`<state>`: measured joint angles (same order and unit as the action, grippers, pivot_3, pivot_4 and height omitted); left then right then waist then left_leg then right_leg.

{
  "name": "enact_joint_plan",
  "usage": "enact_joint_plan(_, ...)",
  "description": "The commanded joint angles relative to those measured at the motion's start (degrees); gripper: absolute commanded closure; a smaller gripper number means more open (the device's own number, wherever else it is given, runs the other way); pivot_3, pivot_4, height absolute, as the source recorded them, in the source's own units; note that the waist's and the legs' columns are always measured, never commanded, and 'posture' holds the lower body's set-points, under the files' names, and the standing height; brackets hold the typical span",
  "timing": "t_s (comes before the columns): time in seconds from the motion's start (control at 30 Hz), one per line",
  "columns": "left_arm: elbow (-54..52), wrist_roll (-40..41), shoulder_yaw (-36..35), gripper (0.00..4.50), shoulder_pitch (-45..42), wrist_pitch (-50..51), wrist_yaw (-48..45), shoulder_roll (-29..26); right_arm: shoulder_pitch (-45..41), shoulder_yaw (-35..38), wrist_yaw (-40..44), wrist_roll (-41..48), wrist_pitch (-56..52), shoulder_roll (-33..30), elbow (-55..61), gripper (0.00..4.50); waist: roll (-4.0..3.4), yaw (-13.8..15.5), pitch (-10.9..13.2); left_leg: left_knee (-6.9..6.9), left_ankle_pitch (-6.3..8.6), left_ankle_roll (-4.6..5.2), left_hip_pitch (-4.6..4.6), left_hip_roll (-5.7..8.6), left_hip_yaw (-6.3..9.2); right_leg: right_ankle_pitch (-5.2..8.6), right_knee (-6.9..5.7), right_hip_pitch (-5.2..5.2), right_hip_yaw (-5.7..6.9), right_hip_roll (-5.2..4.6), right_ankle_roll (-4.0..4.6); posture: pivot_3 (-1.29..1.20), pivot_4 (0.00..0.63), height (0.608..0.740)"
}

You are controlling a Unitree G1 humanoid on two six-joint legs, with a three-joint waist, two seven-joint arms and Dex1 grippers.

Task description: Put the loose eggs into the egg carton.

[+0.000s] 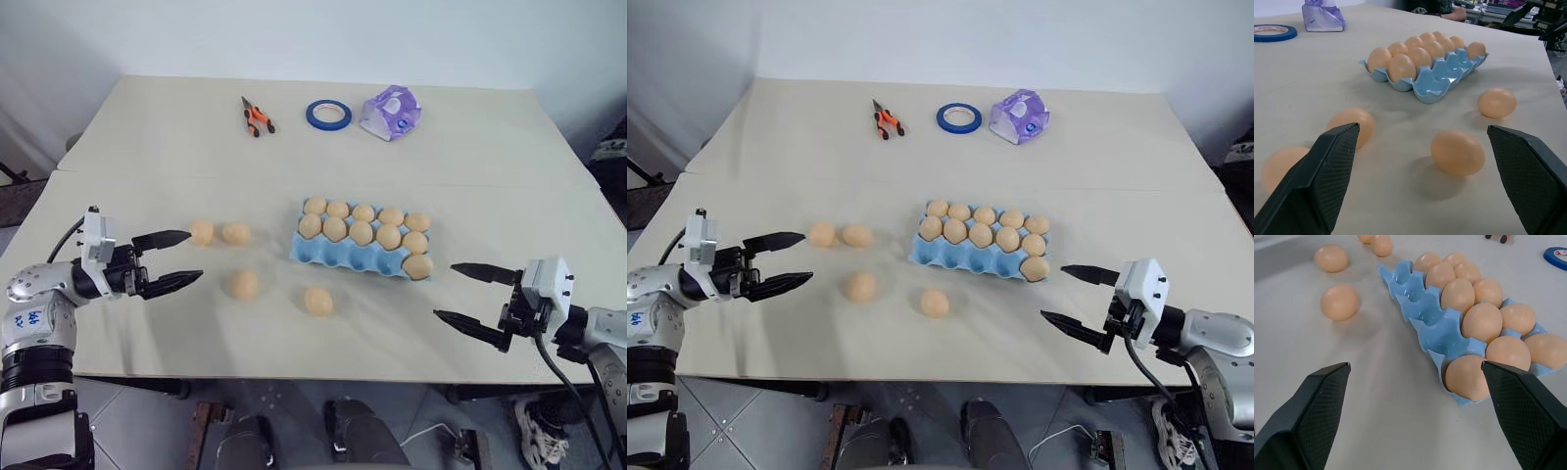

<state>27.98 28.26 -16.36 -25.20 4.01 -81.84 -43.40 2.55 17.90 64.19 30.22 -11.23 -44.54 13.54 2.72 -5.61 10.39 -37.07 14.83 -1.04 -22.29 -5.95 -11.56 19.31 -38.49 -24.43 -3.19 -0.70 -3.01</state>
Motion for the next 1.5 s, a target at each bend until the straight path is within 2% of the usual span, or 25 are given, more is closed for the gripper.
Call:
enact_joint_plan(0.03,-0.9,-0.5,0.3,0.04,-1.2,-0.2,0.8,-0.6,-0.6,0.3,-0.3,0.3,1.0,0.0,0.9,0.0,0.0,0.0,0.0,0.0,0.0,0.0,0.0,0.0,0.0,0.0,0.0,0.0,0.0,0.0,0.0,0.0,0.15,0.74)
enact_joint_plan(0.13,-3.1,-0.3,0.6,0.04,-0.8,4.2,3.9,-1.1,-0.5,0.6,-0.6,0.5,0.9,0.0,1.1,0.0,0.0,0.1,0.0,-0.02,0.0,0.0,0.0,0.01,0.0,0.0,-0.01,0.0,-0.01,0.0,0.0,0.0,0.15,0.74)
enact_joint_plan(0.37,-9.0,-0.8,-1.1,0.04,2.9,5.5,10.4,-1.3,1.1,1.5,-2.1,0.9,0.9,0.7,2.4,0.0,0.0,0.2,0.0,0.01,0.01,-0.01,0.0,-0.02,0.0,0.0,-0.01,0.0,-0.01,0.0,0.0,0.0,0.15,0.74)
enact_joint_plan(0.6,-24.7,0.0,-2.3,0.04,11.0,7.8,19.7,0.6,4.0,2.0,-4.8,1.7,-0.1,2.2,5.1,0.0,0.0,0.6,0.0,0.02,0.02,-0.03,0.0,-0.09,0.01,0.0,0.02,0.02,-0.01,-0.01,0.0,0.0,0.15,0.74)
enact_joint_plan(0.8,-41.3,0.4,2.7,0.04,14.8,22.8,31.1,1.8,2.4,1.2,-4.7,1.9,-0.9,1.4,4.3,0.0,0.0,0.8,0.0,0.01,0.01,0.01,0.02,-0.01,0.04,-0.01,0.06,0.08,-0.02,-0.07,-0.01,0.0,0.15,0.74)
enact_joint_plan(1.03,-50.4,1.6,4.4,0.04,13.7,32.6,42.5,7.0,-1.7,1.2,-3.1,1.6,-1.7,-0.1,1.2,0.0,0.0,0.7,0.0,0.01,-0.02,0.05,0.09,0.04,0.08,-0.03,0.16,0.19,-0.03,-0.04,-0.05,0.0,0.15,0.74)
enact_joint_plan(1.27,-61.3,1.4,10.7,0.04,14.5,37.9,49.4,11.0,-3.1,0.7,-0.6,2.0,-2.4,-1.3,-0.2,0.0,-0.01,0.9,0.0,0.06,0.0,0.01,0.11,0.05,0.17,-0.06,0.38,0.35,-0.03,0.06,-0.1,0.0,0.15,0.74)
enact_joint_plan(1.37,-64.8,1.0,14.9,0.04,16.1,43.1,50.5,9.6,-3.4,0.7,0.1,1.8,-2.8,-1.4,-0.3,0.0,-0.01,0.7,0.0,0.07,0.04,-0.02,0.22,0.05,0.22,-0.07,0.53,0.52,-0.02,0.08,-0.12,0.0,0.15,0.74)
enact_joint_plan(1.5,-65.9,-2.2,22.5,0.04,14.5,42.6,52.1,11.0,-4.4,0.4,0.5,1.6,-3.2,-1.5,-0.9,0.0,-0.01,0.8,0.0,0.06,0.08,-0.02,0.41,0.05,0.23,-0.07,0.65,0.76,-0.01,0.06,-0.12,0.0,0.15,0.74)
